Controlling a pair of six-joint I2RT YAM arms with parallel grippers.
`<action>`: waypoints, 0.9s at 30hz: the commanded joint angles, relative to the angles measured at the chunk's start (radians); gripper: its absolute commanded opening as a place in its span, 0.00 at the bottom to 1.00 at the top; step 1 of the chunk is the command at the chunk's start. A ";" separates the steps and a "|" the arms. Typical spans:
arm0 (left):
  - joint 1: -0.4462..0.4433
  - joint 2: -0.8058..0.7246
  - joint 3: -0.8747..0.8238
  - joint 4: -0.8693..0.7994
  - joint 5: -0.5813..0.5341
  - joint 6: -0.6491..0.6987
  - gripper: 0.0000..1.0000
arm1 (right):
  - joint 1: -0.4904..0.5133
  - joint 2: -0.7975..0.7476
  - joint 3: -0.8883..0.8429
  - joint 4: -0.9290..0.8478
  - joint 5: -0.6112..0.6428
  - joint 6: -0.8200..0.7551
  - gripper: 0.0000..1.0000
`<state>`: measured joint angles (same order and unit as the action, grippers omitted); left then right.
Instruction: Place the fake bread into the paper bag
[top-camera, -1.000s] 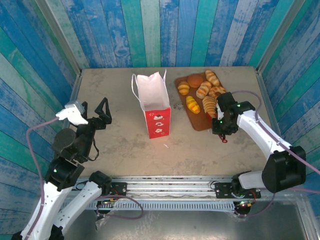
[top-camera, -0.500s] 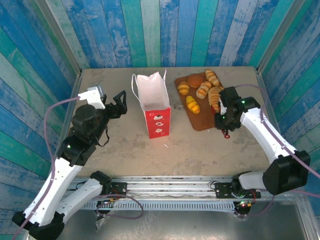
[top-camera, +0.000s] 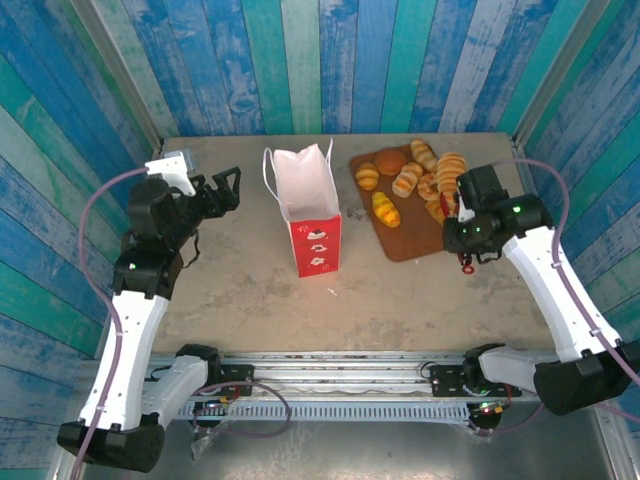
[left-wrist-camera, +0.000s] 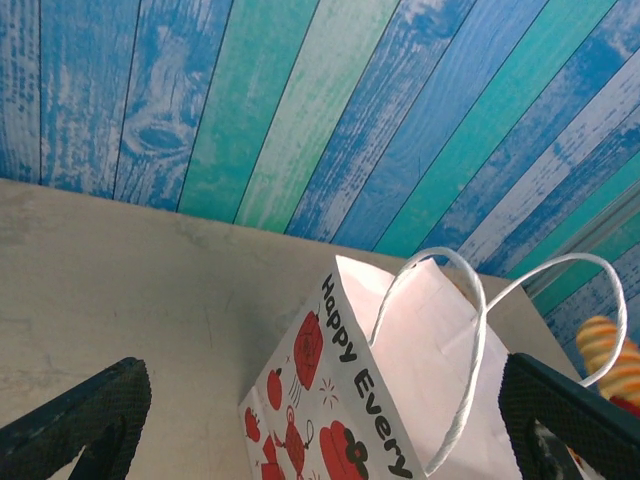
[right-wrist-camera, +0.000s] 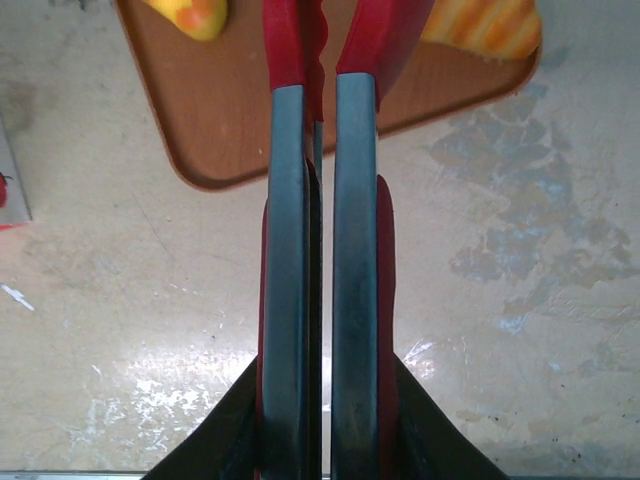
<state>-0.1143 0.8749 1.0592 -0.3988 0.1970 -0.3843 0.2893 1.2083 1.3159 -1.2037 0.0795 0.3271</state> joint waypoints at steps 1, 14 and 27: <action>0.017 0.009 -0.005 -0.002 0.070 0.021 0.94 | 0.012 -0.010 0.064 -0.027 0.028 0.013 0.09; 0.082 0.041 0.019 0.001 0.165 -0.052 0.94 | 0.064 -0.020 0.233 -0.047 0.046 -0.009 0.08; 0.044 0.108 0.080 0.078 0.428 -0.135 0.97 | 0.182 -0.037 0.390 0.027 0.012 0.023 0.08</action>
<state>-0.0456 0.9554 1.1019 -0.3534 0.5613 -0.4965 0.4492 1.1835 1.6657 -1.2385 0.1040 0.3309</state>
